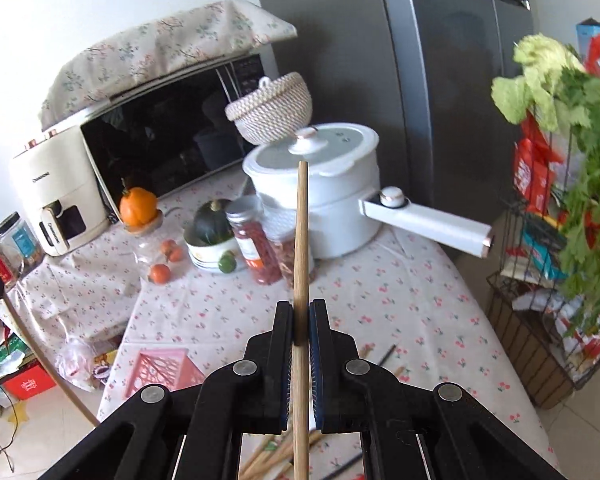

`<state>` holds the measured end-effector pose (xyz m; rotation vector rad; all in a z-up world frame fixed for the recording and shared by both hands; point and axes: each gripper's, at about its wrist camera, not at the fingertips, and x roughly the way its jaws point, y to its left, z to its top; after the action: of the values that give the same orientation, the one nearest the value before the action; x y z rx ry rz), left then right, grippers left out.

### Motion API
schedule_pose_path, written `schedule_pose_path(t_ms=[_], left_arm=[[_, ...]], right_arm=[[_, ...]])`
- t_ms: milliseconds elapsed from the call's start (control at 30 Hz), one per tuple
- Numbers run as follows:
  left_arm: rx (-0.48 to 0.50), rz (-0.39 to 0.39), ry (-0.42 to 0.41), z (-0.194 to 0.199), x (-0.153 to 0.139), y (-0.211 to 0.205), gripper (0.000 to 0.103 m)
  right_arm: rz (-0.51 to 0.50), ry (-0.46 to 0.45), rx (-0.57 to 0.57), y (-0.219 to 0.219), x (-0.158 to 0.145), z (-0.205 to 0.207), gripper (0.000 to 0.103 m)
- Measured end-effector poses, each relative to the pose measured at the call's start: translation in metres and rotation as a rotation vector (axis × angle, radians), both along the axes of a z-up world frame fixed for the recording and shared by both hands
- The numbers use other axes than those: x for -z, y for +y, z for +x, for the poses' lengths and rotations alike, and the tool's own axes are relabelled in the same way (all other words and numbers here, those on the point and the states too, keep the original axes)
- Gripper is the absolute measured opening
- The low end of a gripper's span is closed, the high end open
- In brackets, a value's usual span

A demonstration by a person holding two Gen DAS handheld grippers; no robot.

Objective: Organize utensils
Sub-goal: 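Carry both chopsticks upright to the pink basket and release them inside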

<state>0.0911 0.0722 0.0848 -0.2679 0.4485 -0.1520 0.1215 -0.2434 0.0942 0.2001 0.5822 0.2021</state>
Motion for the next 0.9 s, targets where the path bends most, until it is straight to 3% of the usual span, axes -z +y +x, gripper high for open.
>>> schedule_pose_path(t_ms=[200, 267, 633, 900], left_arm=[[-0.062, 0.015, -0.131, 0.015, -0.002, 0.01, 0.005], [-0.074, 0.046, -0.14, 0.023, 0.004, 0.008, 0.005], [-0.06, 0.063, -0.097, 0.062, 0.046, 0.003, 0.005], [-0.016, 0.053, 0.037, 0.093, 0.08, 0.002, 0.005]], right_arm=[[0.103, -0.112, -0.056, 0.033, -0.008, 0.015, 0.005], [0.153, -0.148, -0.063, 0.041, -0.004, 0.022, 0.005], [0.262, -0.197, -0.03, 0.094, 0.018, 0.069, 0.006], [0.18, -0.127, -0.02, 0.114, 0.058, 0.096, 0.006]])
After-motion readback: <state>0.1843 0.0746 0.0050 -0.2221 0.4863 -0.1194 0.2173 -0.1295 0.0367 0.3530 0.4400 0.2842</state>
